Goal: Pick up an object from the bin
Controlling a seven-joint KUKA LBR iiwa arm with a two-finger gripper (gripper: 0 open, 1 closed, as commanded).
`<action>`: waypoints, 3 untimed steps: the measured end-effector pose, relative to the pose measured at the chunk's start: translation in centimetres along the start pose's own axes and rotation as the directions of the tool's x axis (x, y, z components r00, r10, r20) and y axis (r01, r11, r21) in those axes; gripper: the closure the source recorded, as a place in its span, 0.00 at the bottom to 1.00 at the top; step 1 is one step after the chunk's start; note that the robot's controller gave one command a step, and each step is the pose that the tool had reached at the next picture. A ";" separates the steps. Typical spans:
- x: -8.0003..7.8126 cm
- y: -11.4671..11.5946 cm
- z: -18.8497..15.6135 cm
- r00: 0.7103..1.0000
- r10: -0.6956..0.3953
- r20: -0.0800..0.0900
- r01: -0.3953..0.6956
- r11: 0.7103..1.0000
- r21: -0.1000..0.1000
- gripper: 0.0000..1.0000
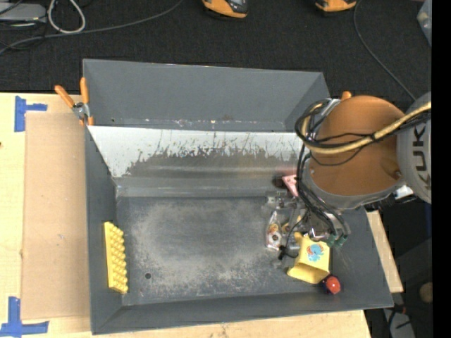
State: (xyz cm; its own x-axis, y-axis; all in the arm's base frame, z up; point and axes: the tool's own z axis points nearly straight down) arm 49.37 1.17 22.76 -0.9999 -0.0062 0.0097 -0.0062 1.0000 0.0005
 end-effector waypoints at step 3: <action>-1.2 -9.4 15.8 0.997 -0.077 0.013 0.077 0.997 -0.001 0.00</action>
Offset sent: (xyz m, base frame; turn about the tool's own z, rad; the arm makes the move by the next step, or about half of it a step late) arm 0.0437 -0.0935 -0.1576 -0.4022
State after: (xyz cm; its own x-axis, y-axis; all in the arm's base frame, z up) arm 50.47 -8.23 6.91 -0.9965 -0.0836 -0.0037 -0.0836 0.9965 0.0021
